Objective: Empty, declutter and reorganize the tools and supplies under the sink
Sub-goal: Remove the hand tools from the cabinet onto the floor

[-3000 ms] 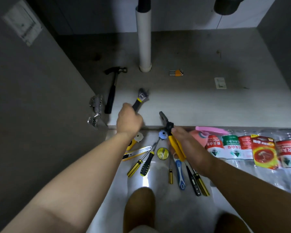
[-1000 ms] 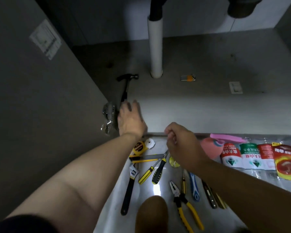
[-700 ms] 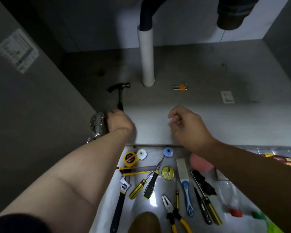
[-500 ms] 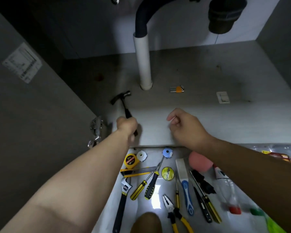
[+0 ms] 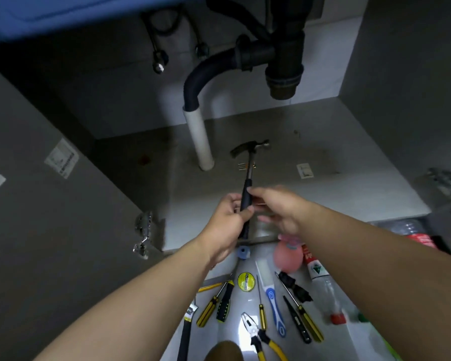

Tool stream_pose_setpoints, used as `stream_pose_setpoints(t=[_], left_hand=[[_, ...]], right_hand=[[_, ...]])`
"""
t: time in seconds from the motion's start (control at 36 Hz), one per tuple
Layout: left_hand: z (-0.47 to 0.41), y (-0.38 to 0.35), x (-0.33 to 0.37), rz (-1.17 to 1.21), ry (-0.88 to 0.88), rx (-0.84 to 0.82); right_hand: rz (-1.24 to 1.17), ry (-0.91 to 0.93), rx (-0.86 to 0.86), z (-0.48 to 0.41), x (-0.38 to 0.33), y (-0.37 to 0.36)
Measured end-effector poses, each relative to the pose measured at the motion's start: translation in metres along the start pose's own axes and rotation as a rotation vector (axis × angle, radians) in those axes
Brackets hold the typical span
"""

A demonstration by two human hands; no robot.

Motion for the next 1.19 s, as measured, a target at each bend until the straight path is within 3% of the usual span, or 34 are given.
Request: stream_pose_setpoints(t=[0.14, 0.33, 0.42, 0.53, 0.69, 0.81, 0.94, 1.06, 1.19], left_hand=[[-0.024, -0.031, 0.024, -0.126, -0.139, -0.093], [-0.098, -0.021, 0.034, -0.575, -0.211, 0.025], [-0.137, -0.018, 0.035, -0.87, -0.277, 0.031], [-0.177, -0.019, 0.02, -1.06, -0.283, -0.005], [-0.218, -0.034, 0.001, -1.4, -0.364, -0.058], [-0.221, -0.04, -0.007, -1.474, -0.309, -0.092], [-0.211, -0.032, 0.004, -1.42, -0.365, 0.043], [-0.203, -0.028, 0.002, -1.431, -0.402, 0.032], [-0.196, 0.004, -0.006, -1.201, -0.176, 0.149]], right_hand=[[-0.222, 0.1, 0.09, 0.002, -0.018, 0.041], [-0.588, 0.11, 0.173, -0.011, -0.029, 0.109], [-0.622, 0.106, 0.254, -0.023, -0.022, 0.136], [-0.651, 0.083, 0.346, -0.038, -0.007, 0.158], [-0.512, 0.07, 0.269, -0.053, 0.011, 0.157], [-0.4, 0.068, 0.225, -0.056, 0.018, 0.151], [-0.263, 0.096, 0.218, -0.055, 0.014, 0.147], [-0.222, 0.117, 0.198, -0.052, 0.013, 0.139], [-0.195, 0.111, 0.165, -0.043, 0.013, 0.127]])
Point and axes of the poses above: each hand's wrist, its own z-axis away from the middle knuckle, its own y-axis out of the back of the hand, x = y × z, the point moved 10 cm from there along -z, towards the middle knuckle, and after that the axes turned 5 degrees about -z, right-handed, at the moved point
